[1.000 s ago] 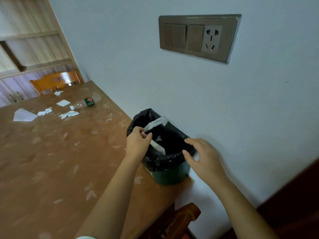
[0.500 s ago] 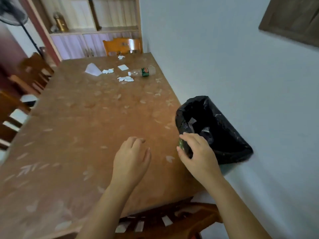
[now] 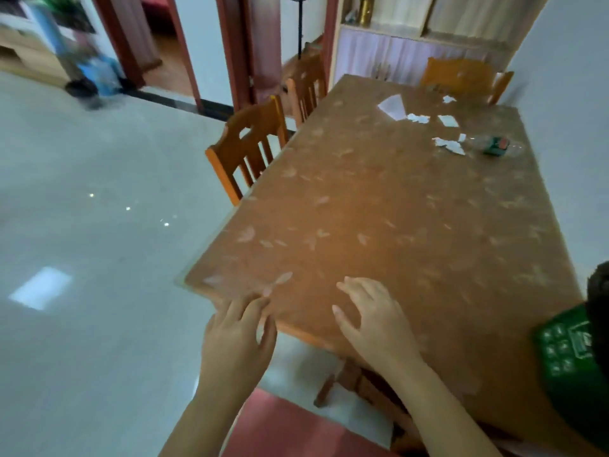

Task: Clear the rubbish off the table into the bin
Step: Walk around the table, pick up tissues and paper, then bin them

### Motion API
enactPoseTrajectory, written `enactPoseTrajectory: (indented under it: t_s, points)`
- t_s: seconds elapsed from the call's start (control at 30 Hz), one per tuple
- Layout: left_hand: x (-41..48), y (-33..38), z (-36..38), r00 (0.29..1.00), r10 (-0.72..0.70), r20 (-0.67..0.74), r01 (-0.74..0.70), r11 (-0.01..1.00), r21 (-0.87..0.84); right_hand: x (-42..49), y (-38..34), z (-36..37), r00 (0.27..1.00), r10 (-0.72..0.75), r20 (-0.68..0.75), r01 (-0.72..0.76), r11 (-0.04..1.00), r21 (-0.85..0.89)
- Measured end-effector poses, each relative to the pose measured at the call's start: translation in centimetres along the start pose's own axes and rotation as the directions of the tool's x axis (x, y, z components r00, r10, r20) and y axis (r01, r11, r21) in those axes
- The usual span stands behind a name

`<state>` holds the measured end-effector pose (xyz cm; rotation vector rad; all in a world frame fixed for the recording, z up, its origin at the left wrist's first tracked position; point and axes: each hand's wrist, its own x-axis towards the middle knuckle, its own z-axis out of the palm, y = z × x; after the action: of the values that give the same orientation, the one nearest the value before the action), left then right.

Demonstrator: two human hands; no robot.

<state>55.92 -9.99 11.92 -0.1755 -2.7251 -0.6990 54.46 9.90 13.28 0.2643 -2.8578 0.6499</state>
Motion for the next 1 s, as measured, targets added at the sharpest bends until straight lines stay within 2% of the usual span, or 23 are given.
enactPoseTrajectory:
  t_s: [0.33,0.47,0.6,0.77,1.0]
  points:
    - [-4.9,-20.9,-11.1,0.951,-0.294,-0.094,0.304,0.944,0.127,4.5,-20.5,13.7,0.962,-0.191,0.194,0.176,0.980,0.092]
    - [-5.9,-26.0,-13.1,0.905,-0.404,-0.134,0.420,0.899,0.121,6.7,-25.7,16.7,0.936,-0.275,0.218,0.254,0.960,0.121]
    - [-4.7,-29.9,-13.5,0.875,-0.461,-0.147,0.478,0.871,0.110,9.9,-28.5,19.8,0.915,-0.322,0.243,0.291,0.944,0.157]
    - [0.6,-34.7,-13.1,0.886,-0.448,-0.122,0.462,0.877,0.134,17.2,-28.7,24.3,0.917,-0.285,0.280,0.235,0.951,0.200]
    - [16.0,-42.2,-12.7,0.958,-0.283,-0.043,0.283,0.915,0.288,30.9,-30.7,28.8,0.961,-0.225,0.159,0.190,0.960,0.206]
